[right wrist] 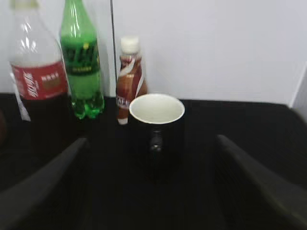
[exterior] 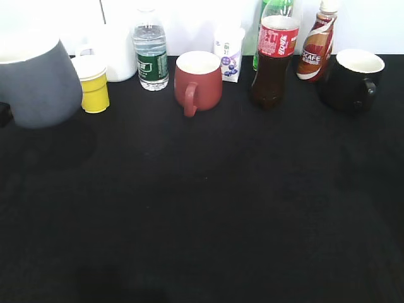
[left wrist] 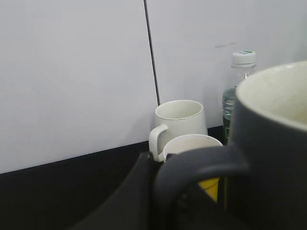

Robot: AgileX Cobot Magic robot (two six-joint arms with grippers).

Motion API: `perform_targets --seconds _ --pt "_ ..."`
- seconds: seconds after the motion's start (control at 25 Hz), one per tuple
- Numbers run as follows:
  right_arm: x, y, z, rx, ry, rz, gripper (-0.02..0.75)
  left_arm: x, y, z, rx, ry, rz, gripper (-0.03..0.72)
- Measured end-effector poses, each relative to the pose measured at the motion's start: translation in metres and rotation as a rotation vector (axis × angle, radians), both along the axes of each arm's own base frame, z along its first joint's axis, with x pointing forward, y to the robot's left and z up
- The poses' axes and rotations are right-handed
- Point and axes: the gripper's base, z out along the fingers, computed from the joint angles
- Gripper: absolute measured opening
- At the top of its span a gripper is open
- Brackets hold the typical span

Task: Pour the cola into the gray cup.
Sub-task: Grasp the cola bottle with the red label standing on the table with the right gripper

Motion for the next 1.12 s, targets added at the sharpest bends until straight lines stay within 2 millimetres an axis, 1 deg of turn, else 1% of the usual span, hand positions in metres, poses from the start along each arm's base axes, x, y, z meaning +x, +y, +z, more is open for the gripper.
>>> perform_targets --seconds 0.04,0.08,0.12,0.16,0.2,0.24,0.32,0.36,0.44,0.56,0.68,0.8,0.88,0.92,1.0,1.04,1.12 --pt "0.008 0.002 0.0 0.004 0.006 0.008 0.585 0.0 0.0 0.0 0.0 0.0 0.0 0.041" --pt "0.031 0.018 -0.007 0.02 0.034 0.055 0.585 0.0 0.0 0.0 0.0 0.0 0.0 0.041" --pt "0.038 0.024 -0.008 0.028 0.026 0.065 0.585 0.0 0.0 0.0 0.0 0.0 0.0 0.041" --pt "0.051 0.042 -0.013 0.024 0.011 0.099 0.585 0.0 0.0 0.0 0.0 0.0 0.0 0.041" --pt "0.068 0.069 -0.024 -0.002 -0.002 0.115 0.585 0.0 0.0 0.0 0.0 0.0 0.0 0.041" --pt "0.073 0.078 -0.029 -0.005 0.001 0.124 0.585 0.0 0.0 0.0 0.0 0.0 0.0 0.041" --pt "0.094 0.109 -0.045 -0.01 -0.017 0.154 0.598 0.0 0.0 0.0 0.0 0.0 0.0 0.041" --pt "0.111 0.121 -0.06 0.024 -0.021 0.156 0.648 0.0 0.0 0.0 0.0 0.0 0.0 0.041" --pt "0.134 0.131 -0.071 0.056 -0.03 0.137 0.669 0.0 0.0 0.0 0.0 0.0 0.0 0.041" --pt "0.165 0.145 -0.087 0.076 -0.038 0.118 0.671 0.0 0.0 0.0 0.0 0.0 0.0 0.041" --pt "0.185 0.152 -0.108 0.088 -0.036 0.088 0.671 0.0 0.0 0.0 0.0 0.0 0.0 0.041" --pt "0.2 0.156 -0.12 0.111 -0.058 0.044 0.667 0.0 0.0 0.0 0.0 0.0 0.0 0.041" --pt "0.209 0.158 -0.127 0.122 -0.067 0.026 0.65 0.0 0.0 0.0 0.0 0.0 0.0 0.041" --pt "0.211 0.16 -0.129 0.123 -0.067 0.025 0.619 0.0 0.0 0.0 0.0 0.0 0.0 0.041" --pt "0.213 0.16 -0.13 0.121 -0.07 0.021 0.529 0.0 0.0 0.0 0.0 0.0 0.0 0.041" --pt "0.213 0.16 -0.131 0.115 -0.069 0.02 0.506 0.0 0.0 0.0 0.0 -0.001 0.0 0.041" --pt "0.214 0.16 -0.134 0.108 -0.085 0.016 0.494 0.0 0.0 0.0 0.0 -0.002 0.0 0.041"
